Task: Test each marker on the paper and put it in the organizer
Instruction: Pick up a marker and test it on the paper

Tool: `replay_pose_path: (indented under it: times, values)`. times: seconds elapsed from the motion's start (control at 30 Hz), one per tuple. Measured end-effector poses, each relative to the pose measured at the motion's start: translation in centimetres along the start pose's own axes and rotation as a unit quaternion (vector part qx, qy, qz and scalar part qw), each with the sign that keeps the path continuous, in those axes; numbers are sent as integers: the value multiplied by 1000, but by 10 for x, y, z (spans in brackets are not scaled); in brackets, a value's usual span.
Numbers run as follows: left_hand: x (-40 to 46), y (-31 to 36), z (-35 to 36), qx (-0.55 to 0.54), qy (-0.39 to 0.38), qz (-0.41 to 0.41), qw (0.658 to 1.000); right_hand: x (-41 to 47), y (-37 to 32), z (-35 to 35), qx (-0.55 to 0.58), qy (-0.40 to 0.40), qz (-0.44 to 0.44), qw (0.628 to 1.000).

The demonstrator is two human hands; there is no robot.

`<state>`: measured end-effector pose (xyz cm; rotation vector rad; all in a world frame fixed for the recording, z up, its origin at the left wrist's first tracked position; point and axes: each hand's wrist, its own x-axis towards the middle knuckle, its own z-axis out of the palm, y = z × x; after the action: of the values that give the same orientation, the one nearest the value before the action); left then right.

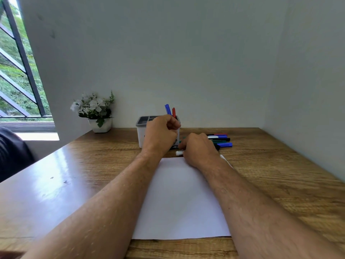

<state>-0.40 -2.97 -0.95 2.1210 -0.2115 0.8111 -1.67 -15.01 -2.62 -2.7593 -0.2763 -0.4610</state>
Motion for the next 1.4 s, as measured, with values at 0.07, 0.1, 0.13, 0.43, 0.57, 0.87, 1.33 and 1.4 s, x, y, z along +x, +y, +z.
replay_pose_path:
  times: [0.07,0.1,0.13,0.43,0.57,0.87,1.33,1.4]
  values:
    - [0,-2,2,-20,-10,-4,1000,0,0,0,7,11,-19,1000]
    - [0,-3,3,-41,-12,-8,999,0,0,-1,19,26,-25,999]
    - [0,-3,2,-70,-14,-11,997,1,-1,-2,39,41,-30,998]
    - [-1,-4,-5,-203,15,-28,979,5,-12,-19,467,200,56,860]
    - [-10,0,4,-163,-88,-25,982,8,-12,-20,526,193,77,825]
    - [-3,-6,-5,-210,-130,-60,967,13,-7,-22,621,208,196,729]
    - [7,-10,-23,-407,3,-162,899,0,-13,-17,427,41,99,898]
    - [6,-10,-21,-383,-17,-160,910,-1,-15,-14,410,38,62,909]
